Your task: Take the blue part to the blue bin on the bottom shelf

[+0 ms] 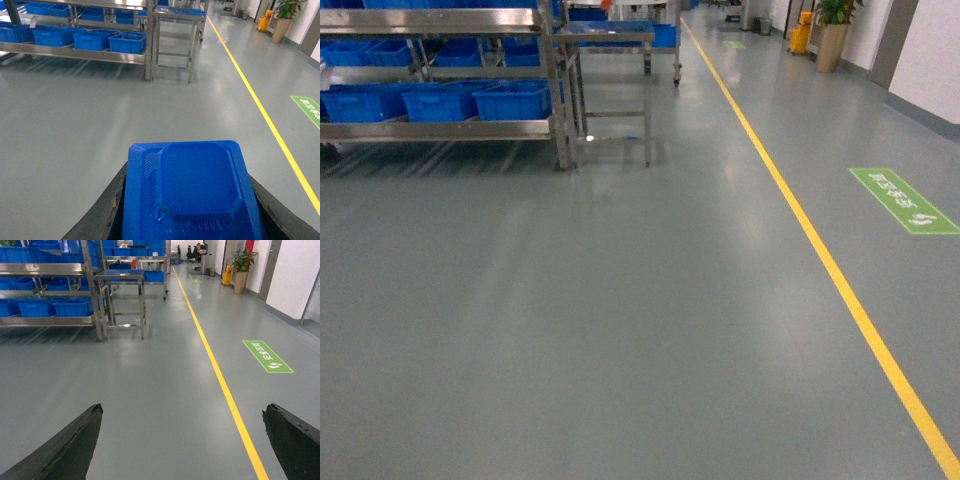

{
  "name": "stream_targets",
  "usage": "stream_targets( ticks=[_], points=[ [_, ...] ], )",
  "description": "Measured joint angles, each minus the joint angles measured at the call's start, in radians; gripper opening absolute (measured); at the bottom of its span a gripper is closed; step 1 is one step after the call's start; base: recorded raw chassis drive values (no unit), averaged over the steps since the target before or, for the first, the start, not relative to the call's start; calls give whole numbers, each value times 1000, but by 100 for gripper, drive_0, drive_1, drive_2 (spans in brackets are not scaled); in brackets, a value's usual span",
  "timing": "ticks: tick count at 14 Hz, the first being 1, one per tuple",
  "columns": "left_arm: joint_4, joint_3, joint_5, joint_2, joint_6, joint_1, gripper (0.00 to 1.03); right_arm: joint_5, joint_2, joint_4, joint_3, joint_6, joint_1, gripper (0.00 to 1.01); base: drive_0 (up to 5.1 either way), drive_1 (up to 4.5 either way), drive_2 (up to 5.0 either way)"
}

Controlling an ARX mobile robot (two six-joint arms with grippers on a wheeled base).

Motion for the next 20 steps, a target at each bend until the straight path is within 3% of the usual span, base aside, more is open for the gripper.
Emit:
stream_targets(
  ticks=[20],
  points=[
    [1,0,-1,1,0,0,44,0,0,4,0,0,0,98,2,403,-400]
  ],
)
